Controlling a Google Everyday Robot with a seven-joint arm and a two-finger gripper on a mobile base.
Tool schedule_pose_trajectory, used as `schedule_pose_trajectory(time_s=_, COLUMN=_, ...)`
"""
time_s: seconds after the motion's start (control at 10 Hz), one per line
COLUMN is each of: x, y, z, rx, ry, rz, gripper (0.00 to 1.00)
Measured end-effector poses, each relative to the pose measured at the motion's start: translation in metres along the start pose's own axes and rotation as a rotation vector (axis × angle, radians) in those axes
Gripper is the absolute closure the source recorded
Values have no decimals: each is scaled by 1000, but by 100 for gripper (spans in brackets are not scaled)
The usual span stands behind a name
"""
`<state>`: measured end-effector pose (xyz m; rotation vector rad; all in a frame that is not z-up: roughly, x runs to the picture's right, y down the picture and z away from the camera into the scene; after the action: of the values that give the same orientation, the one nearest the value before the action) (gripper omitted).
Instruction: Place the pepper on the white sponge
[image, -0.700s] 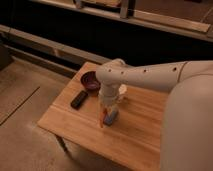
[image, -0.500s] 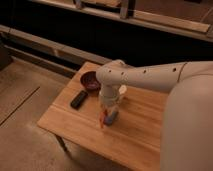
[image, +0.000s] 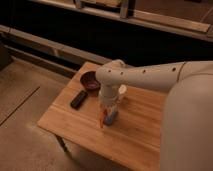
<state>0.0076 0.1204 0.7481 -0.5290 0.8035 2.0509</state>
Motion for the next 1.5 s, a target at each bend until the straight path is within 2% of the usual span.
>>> schedule_pose_trajectory(time_s=0.1, x=-5, y=-3, z=7, rx=13, ry=-4, rz=-1, gripper=100)
schedule_pose_trajectory(time_s=0.9, x=-6, y=-2, z=4, rx=9, ry=-12, rz=-3, gripper=100)
schedule_pose_trajectory(time_s=1.0, x=-9, y=-2, z=-3, rx=-4, ry=-28, rz=-6, gripper=100)
schedule_pose_trajectory(time_s=1.5, x=-10, y=-2, z=-2, rx=-8, ry=-30, rz=-10, gripper=100)
